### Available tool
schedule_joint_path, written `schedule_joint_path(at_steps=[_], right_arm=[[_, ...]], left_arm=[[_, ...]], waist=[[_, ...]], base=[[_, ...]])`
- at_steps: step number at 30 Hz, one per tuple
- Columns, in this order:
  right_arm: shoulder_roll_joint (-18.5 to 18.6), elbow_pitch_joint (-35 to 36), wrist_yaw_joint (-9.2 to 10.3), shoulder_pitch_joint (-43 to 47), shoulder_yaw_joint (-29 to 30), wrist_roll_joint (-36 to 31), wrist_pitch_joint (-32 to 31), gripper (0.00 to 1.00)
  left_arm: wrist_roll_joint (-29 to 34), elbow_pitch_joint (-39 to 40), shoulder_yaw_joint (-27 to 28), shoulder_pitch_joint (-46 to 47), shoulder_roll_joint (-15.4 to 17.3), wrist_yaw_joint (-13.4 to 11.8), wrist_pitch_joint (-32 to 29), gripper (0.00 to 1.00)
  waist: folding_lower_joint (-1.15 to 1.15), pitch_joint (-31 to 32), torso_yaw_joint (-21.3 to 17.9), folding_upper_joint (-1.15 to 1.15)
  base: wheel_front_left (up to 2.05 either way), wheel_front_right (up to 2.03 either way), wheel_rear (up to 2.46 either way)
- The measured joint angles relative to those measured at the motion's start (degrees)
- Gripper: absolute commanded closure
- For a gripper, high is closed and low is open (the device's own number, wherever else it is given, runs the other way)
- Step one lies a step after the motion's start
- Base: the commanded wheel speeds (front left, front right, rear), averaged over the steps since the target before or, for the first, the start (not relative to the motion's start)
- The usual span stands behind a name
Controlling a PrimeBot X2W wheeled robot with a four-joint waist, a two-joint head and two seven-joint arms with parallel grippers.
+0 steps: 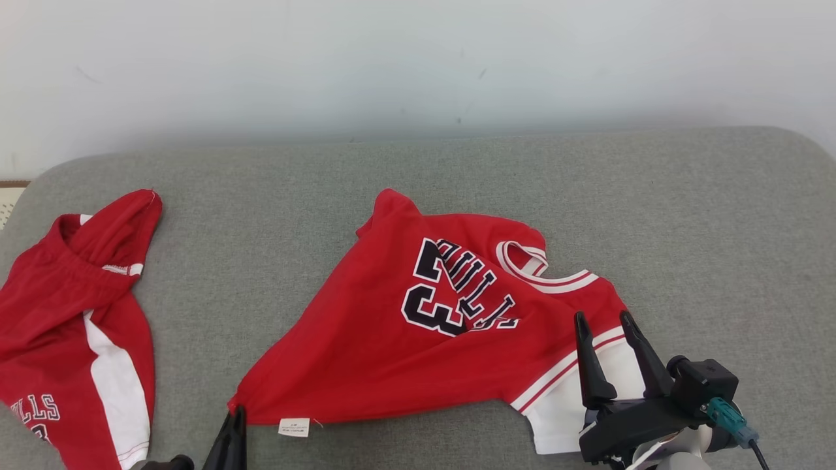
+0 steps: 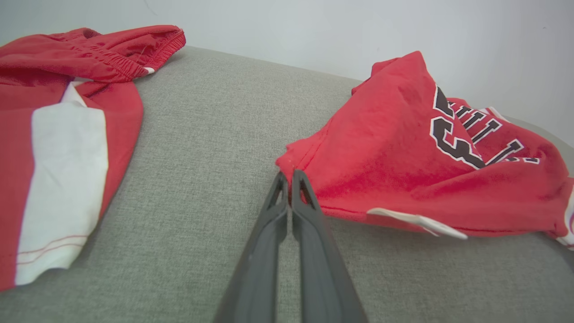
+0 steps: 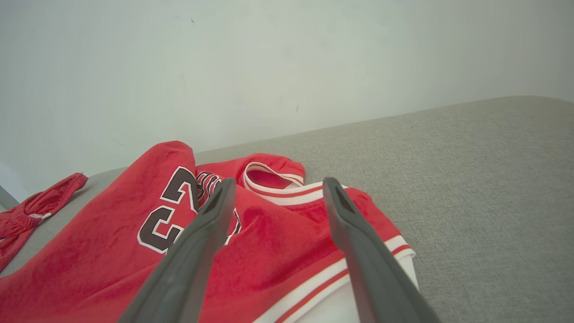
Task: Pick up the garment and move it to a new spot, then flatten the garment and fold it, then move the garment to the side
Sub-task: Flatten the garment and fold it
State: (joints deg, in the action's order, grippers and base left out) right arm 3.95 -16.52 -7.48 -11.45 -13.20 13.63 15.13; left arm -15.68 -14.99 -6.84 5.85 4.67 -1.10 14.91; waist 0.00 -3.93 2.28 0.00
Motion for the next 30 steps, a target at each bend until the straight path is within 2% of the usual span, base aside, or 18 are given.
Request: schedule_joint_path(at_steps=[1, 13, 24, 30], right_arm=[[0.0, 0.0, 0.0, 0.0, -0.1, 0.1, 0.0, 0.0], [0.5, 0.3, 0.0, 0.0, 0.4, 0.2, 0.0, 0.0], [1.8, 1.5, 0.0, 0.3, 1.0, -1.5, 0.0, 0.0], [2.6, 2.3, 0.0, 1.3, 0.8, -1.6, 0.0, 0.0]], left_arm=[[0.0, -0.2, 0.5, -0.3, -0.1, 0.0, 0.0, 0.0], [2.1, 3.5, 7.0, -2.2, -1.5, 0.0, 0.0, 0.0], [7.2, 14.2, 13.2, -5.4, -1.7, -0.6, 0.0, 0.0], [8.1, 16.4, 14.7, -6.6, -1.7, -1.0, 0.0, 0.0]], waist=[[0.0, 0.1, -0.2, 0.0], [0.0, 1.2, -0.5, 0.0], [0.0, 2.1, -2.3, 0.0], [0.0, 2.8, -3.6, 0.0]], base=[[0.0, 0.0, 0.0], [0.0, 0.0, 0.0], [0.0, 0.0, 0.0], [0.0, 0.0, 0.0]])
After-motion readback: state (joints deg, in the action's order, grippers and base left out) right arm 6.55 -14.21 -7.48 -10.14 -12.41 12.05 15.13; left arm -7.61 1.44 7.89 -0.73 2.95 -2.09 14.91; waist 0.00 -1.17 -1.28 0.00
